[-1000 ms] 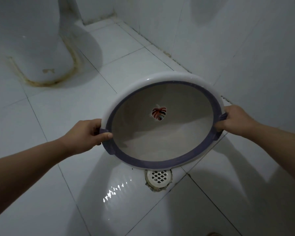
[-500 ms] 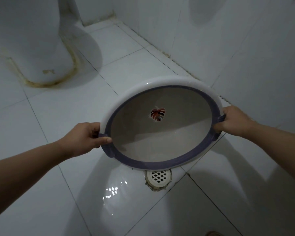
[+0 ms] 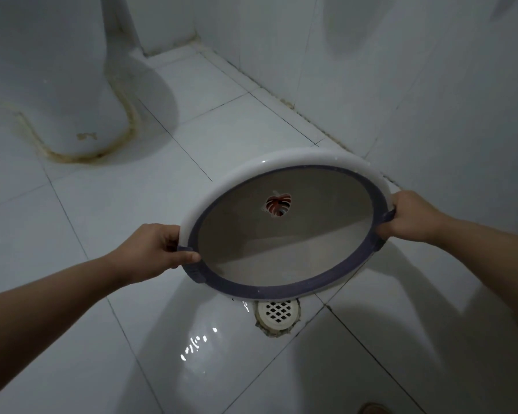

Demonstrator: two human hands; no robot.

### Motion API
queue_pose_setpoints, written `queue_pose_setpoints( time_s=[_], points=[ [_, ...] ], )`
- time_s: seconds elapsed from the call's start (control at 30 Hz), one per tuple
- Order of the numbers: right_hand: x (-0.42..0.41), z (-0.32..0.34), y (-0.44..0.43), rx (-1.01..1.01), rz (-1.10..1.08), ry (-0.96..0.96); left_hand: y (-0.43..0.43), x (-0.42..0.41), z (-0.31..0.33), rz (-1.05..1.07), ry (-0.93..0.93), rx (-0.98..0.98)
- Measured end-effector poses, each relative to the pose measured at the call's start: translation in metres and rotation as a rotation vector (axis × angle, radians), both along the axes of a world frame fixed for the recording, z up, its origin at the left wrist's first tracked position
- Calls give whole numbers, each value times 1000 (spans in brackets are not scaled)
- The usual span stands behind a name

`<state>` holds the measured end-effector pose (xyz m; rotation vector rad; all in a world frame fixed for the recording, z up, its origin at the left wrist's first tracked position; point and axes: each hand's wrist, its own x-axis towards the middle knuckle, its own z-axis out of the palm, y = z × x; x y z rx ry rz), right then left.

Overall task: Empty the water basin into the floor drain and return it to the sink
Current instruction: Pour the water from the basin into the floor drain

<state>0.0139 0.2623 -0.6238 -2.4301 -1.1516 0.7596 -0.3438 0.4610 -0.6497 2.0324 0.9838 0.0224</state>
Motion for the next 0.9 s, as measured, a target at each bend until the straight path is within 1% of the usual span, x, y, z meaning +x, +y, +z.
queue_pose_setpoints(
  time_s=[0.1,0.37,0.63,0.9],
  points=[
    [1,1,-1,-21,34,-3,0,0,1,-37,4,-3],
    [3,-4,-2,-85,116,-82,-1,-3,-1,-145,47,87],
    [0,-4,-2,-114,175,-118,-2,-5,-6,-155,49,144],
    [-2,-1,-3,-104,184,-136,-2,-7,-2,-203,40,207]
  ],
)
